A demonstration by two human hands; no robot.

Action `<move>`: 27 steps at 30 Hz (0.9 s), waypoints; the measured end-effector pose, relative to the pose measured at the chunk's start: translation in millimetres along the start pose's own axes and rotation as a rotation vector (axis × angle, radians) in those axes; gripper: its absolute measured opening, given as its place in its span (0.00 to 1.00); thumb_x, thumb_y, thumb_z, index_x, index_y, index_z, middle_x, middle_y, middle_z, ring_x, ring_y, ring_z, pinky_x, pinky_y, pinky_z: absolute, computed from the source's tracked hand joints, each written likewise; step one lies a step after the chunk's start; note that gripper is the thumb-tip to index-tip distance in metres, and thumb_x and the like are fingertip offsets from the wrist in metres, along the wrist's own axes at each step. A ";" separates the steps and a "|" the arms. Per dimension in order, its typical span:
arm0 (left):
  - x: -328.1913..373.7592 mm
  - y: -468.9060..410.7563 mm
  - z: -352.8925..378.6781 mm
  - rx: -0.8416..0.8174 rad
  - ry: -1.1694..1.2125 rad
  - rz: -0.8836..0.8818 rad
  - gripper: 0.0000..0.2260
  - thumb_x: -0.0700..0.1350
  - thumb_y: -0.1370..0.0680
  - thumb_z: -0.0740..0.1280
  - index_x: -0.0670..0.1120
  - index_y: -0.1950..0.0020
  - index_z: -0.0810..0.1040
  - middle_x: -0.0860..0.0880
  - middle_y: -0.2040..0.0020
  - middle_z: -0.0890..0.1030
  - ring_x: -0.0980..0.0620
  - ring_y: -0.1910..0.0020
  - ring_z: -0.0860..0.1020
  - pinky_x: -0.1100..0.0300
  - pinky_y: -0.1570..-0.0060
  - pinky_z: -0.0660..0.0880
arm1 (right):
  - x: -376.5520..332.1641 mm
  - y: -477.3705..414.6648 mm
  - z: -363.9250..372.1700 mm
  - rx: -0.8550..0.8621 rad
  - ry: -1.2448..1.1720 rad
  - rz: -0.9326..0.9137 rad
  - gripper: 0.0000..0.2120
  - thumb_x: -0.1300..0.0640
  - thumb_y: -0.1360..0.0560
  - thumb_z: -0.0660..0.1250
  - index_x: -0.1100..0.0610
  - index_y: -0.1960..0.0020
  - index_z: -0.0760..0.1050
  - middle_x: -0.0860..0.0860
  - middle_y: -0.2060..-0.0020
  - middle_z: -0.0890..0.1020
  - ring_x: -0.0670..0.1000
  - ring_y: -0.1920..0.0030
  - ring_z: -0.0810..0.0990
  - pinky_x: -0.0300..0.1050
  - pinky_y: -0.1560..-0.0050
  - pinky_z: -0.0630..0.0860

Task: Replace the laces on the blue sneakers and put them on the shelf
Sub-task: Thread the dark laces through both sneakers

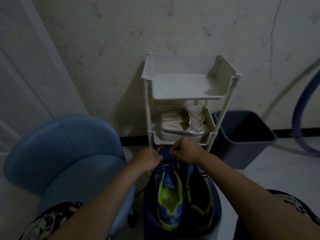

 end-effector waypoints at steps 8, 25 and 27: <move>-14.1 5.5 25.6 0.016 -0.024 -0.072 0.09 0.45 0.29 0.72 0.39 0.56 0.84 0.40 0.55 0.85 0.52 0.69 0.79 0.64 0.70 0.76 | 1.9 1.1 23.8 -0.135 0.149 0.002 0.09 0.52 0.24 0.68 0.52 0.49 0.85 0.50 0.49 0.85 0.50 0.48 0.82 0.42 0.50 0.77; -33.5 12.5 26.4 0.000 0.505 -0.234 0.06 0.34 0.23 0.67 0.41 0.49 0.81 0.42 0.47 0.81 0.44 0.46 0.80 0.54 0.53 0.80 | -6.5 -0.5 54.9 -0.143 0.257 0.054 0.14 0.46 0.24 0.64 0.54 0.52 0.85 0.52 0.52 0.85 0.53 0.50 0.82 0.48 0.49 0.79; -35.1 11.2 26.5 -0.001 0.518 -0.242 0.07 0.34 0.23 0.67 0.40 0.48 0.82 0.41 0.45 0.81 0.43 0.43 0.79 0.51 0.49 0.80 | -7.0 -1.4 56.5 -0.142 0.273 0.048 0.14 0.47 0.24 0.64 0.55 0.53 0.84 0.53 0.53 0.85 0.54 0.51 0.82 0.48 0.50 0.79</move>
Point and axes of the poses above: each hand's wrist, its own y-axis away from the middle knuckle, its own z-axis out of the palm, x = y × z, the point moved 4 cm from there along -y, towards the middle knuckle
